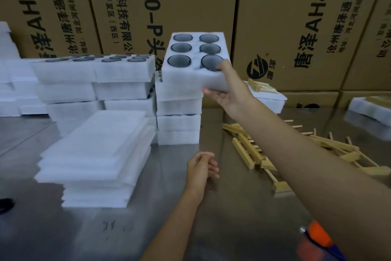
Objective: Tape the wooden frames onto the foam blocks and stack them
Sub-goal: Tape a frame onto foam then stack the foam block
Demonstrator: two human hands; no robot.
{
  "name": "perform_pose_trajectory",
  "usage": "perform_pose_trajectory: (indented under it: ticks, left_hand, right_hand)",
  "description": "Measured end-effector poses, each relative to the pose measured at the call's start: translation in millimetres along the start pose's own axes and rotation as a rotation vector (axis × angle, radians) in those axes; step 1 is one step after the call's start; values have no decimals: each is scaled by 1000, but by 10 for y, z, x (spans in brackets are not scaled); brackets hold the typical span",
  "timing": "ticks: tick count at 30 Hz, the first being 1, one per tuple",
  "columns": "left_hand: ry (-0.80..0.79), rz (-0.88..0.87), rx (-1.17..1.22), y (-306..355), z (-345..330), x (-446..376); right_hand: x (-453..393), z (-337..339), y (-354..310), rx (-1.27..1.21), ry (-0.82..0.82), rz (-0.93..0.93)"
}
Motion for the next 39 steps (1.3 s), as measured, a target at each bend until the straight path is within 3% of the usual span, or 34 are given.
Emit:
perform_pose_trajectory:
  ticks: [4, 9, 15, 18, 20, 24, 27, 29, 35, 39]
  left_hand:
    - [32, -18, -13, 28, 48, 132]
    - [113, 24, 236, 82, 173, 365]
    - [-148, 107, 514, 220, 185, 624]
    - [-195, 211, 405, 175, 231, 658]
    - [-228, 245, 298, 163, 203, 708]
    - [-207, -15, 9, 280, 212, 686]
    - [-188, -23, -17, 290, 219, 738]
    - [-185, -24, -17, 298, 213, 765]
    - [-188, -10, -114, 342, 264, 777]
    - [-28, -137, -336, 428, 396, 793]
  right_hand:
    - [580, 439, 9, -98, 29, -6]
    - [1239, 899, 311, 9, 82, -130]
    - [1682, 1317, 979, 296, 172, -355]
    - [1723, 1466, 1113, 461, 214, -409]
    - [1685, 1587, 1117, 646, 240, -378]
    - [1595, 1623, 1090, 875, 185, -236]
    - [1490, 1480, 1018, 975, 115, -28]
    - [1407, 1353, 997, 1175, 74, 82]
    - [1324, 1049, 1165, 1518, -12, 146]
    - [1444, 1024, 1217, 1673, 34, 369]
Point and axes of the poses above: each hand's wrist, its own x-axis away from the middle knuckle, its own z-axis out of the back of the hand, y = z × x, the point moved 5 cm from there along -x, towards the middle knuckle, and after that the axes turned 1 degree about y, right-handed, at the moved point
